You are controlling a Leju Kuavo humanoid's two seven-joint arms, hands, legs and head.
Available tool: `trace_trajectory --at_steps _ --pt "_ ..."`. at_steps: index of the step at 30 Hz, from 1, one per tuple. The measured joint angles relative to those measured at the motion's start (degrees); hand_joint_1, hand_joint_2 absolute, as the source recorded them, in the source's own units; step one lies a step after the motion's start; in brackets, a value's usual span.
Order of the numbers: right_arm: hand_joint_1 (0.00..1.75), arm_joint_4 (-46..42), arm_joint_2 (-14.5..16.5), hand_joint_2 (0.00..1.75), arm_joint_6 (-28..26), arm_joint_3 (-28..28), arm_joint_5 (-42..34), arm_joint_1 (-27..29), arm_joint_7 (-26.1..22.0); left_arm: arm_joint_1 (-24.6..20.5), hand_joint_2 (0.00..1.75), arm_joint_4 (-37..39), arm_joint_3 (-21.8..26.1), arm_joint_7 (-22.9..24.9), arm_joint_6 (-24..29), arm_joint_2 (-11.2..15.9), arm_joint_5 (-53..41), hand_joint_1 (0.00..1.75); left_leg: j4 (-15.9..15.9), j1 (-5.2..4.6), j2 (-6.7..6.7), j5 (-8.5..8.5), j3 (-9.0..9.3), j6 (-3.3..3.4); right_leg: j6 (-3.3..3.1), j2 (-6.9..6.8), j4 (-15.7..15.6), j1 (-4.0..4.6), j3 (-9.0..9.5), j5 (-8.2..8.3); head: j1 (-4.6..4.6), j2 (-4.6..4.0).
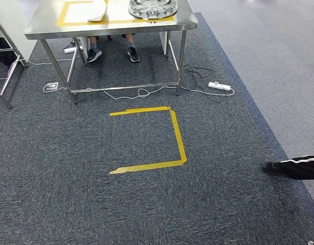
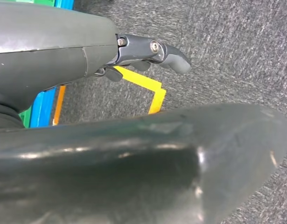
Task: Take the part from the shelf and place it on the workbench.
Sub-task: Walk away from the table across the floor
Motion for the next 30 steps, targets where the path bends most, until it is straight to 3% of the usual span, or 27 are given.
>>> trace_trajectory --at_steps 15,20,22,23,25,26,27,28,30 --pt "0.00 0.0 0.2 0.00 0.7 -1.3 -0.8 0.0 -0.2 -0.5 0.00 0.6 0.5 -0.3 -0.1 0.0 -0.1 0.00 0.2 -0.26 0.00 -0.06 -0.07 0.12 0.23 -0.02 -0.1 -0.23 -0.03 0.19 -0.02 0.00" --pt "0.00 0.0 0.5 0.00 1.0 -1.5 -1.1 0.0 -0.3 -0.6 0.00 0.8 1.1 -0.3 -0.1 0.0 0.0 0.00 0.0 -0.50 0.06 0.31 -0.02 0.82 0.84 0.09 -0.2 -0.53 -0.08 0.47 -0.04 0.00" --pt "0.00 0.0 0.5 0.00 0.9 -1.6 -1.1 0.0 -0.3 -0.7 0.00 0.8 1.2 -0.4 -0.1 0.0 0.0 0.00 -0.6 -0.20 0.41 0.88 0.00 1.45 1.12 0.27 1.3 -0.53 -0.94 -0.98 0.06 0.00" --pt "0.00 0.0 0.5 0.00 0.9 -1.7 -1.1 0.0 -0.3 -0.7 0.00 0.8 1.2 -0.4 -0.1 0.0 0.0 0.00 -0.8 -0.01 0.66 1.13 -0.09 1.71 1.22 0.35 3.7 -0.52 -2.09 -2.78 0.15 0.00" --pt "0.00 0.0 0.5 0.00 0.9 -1.9 -1.1 0.1 -0.3 -0.8 0.00 0.9 1.3 -0.4 -0.1 0.0 0.0 0.00 -0.8 0.04 1.17 1.34 -0.56 1.88 1.41 0.42 11.8 -0.49 -5.47 -7.33 0.28 0.00" --pt "0.00 0.0 0.5 0.00 0.9 -1.9 -1.1 0.2 -0.3 -0.8 0.00 0.9 1.3 -0.4 -0.1 0.0 0.0 0.00 -0.8 0.04 1.49 1.41 -0.76 1.86 1.52 0.42 15.4 -0.51 -6.85 -8.83 0.27 0.00" --pt "0.00 0.0 0.6 0.00 0.9 -2.0 -1.1 0.3 -0.3 -0.8 0.00 1.0 1.3 -0.4 -0.1 0.0 0.0 0.00 -0.8 0.04 1.84 1.47 -0.89 1.81 1.58 0.39 17.0 -0.55 -7.27 -9.24 0.26 0.00" --pt "0.00 0.0 0.6 0.00 0.9 -2.0 -1.0 0.3 -0.3 -0.8 0.00 1.0 1.3 -0.4 -0.1 0.0 0.0 0.00 -0.8 0.06 2.20 1.51 -0.95 1.71 1.61 0.29 16.2 -0.59 -6.42 -8.46 0.27 0.00" --pt "0.00 0.0 0.6 0.00 0.8 -2.1 -1.0 0.3 -0.3 -0.8 0.00 1.1 1.4 -0.4 -0.1 0.0 0.0 0.00 -0.5 0.11 3.02 1.41 -0.96 1.31 1.53 -1.01 8.2 -0.64 -1.61 -5.09 0.29 0.00"
